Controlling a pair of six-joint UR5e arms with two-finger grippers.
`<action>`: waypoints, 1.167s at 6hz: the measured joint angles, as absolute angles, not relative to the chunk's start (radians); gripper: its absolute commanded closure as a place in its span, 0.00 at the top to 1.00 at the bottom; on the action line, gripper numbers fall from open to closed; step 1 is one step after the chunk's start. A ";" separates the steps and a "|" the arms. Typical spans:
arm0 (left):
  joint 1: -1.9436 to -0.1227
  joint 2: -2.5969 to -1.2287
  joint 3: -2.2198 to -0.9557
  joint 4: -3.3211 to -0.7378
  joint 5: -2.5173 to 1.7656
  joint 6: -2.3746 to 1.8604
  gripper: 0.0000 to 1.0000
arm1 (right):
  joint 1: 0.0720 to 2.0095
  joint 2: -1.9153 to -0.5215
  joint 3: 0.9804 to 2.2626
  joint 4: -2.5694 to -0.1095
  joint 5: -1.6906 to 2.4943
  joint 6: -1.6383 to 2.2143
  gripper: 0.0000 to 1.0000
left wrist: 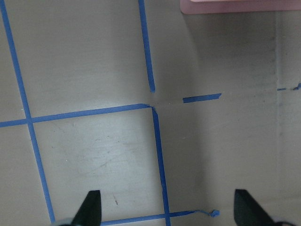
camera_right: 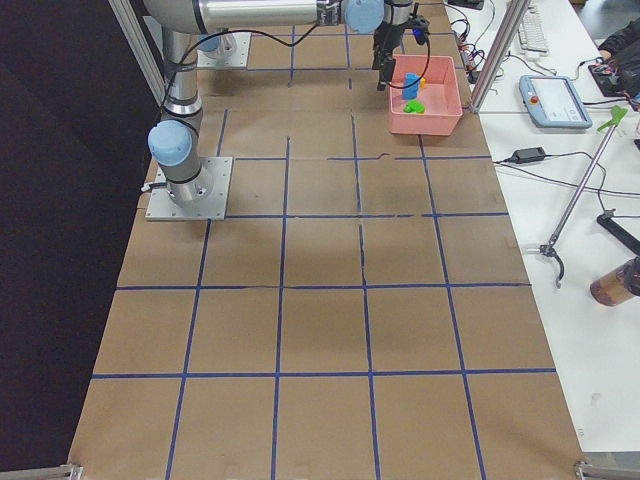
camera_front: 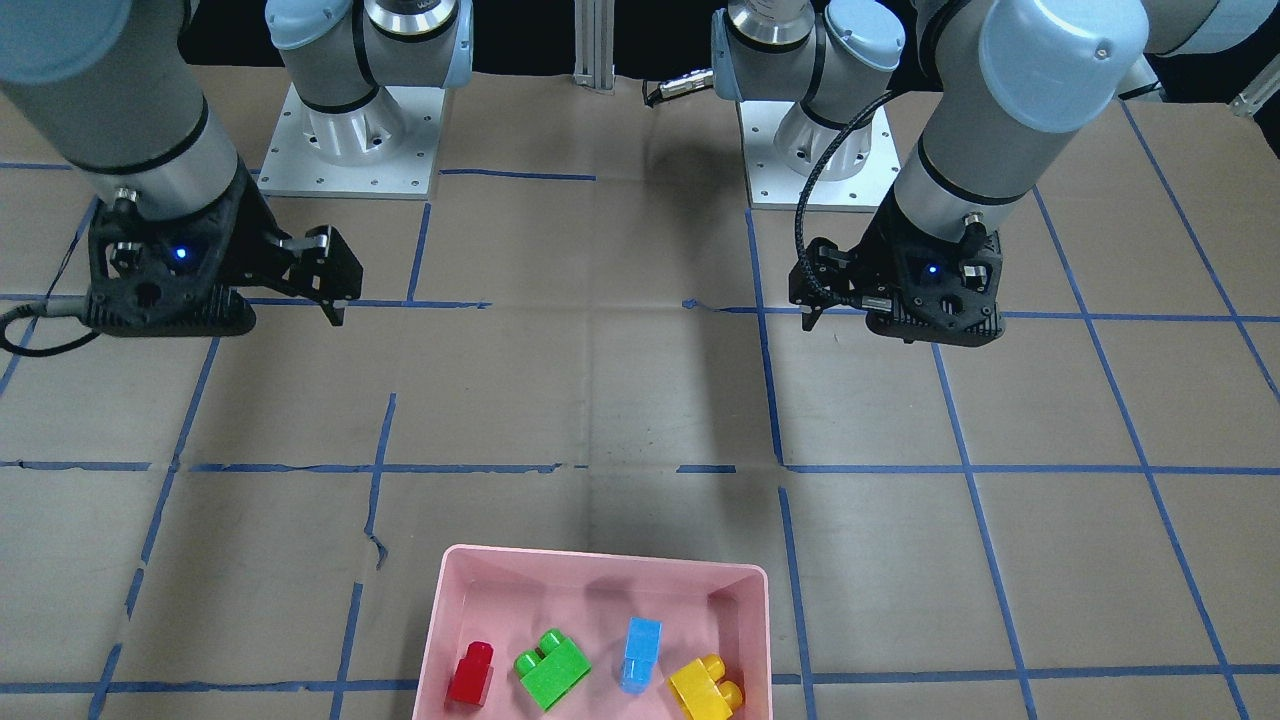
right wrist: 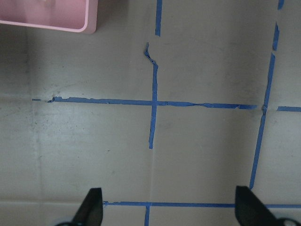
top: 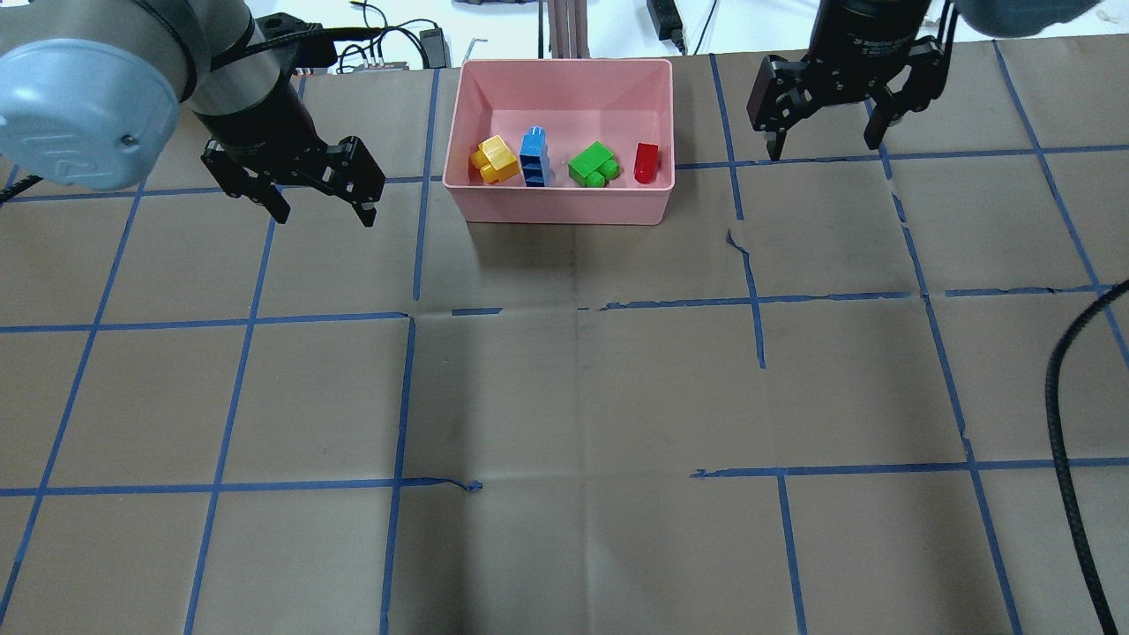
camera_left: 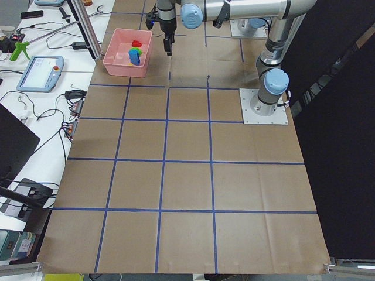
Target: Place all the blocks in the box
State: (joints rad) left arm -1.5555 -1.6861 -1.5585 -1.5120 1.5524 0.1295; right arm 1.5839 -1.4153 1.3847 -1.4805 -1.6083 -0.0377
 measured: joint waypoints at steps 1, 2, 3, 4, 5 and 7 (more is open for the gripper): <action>-1.555 -1.687 -1.559 -1.511 1.552 0.129 0.99 | 1.581 -1.444 1.407 -1.478 -1.609 -0.032 1.00; -1.555 -1.687 -1.559 -1.511 1.552 0.129 0.99 | 1.581 -1.456 1.421 -1.477 -1.607 -0.025 1.00; -1.555 -1.687 -1.559 -1.511 1.552 0.129 0.99 | 1.582 -1.470 1.441 -1.481 -1.602 -0.021 1.00; -1.555 -1.687 -1.559 -1.511 1.552 0.131 0.99 | 1.583 -1.479 1.457 -1.488 -1.599 -0.020 1.00; -1.555 -1.687 -1.559 -1.511 1.552 0.131 0.99 | 1.583 -1.482 1.462 -1.491 -1.598 -0.020 1.00; -1.555 -1.687 -1.559 -1.510 1.552 0.132 0.99 | 1.583 -1.483 1.458 -1.492 -1.597 -0.021 1.00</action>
State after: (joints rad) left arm -1.5555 -1.6873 -1.5585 -1.5104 1.5524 0.1318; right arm 1.5831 -1.4828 1.4579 -1.4925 -1.5969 -0.0206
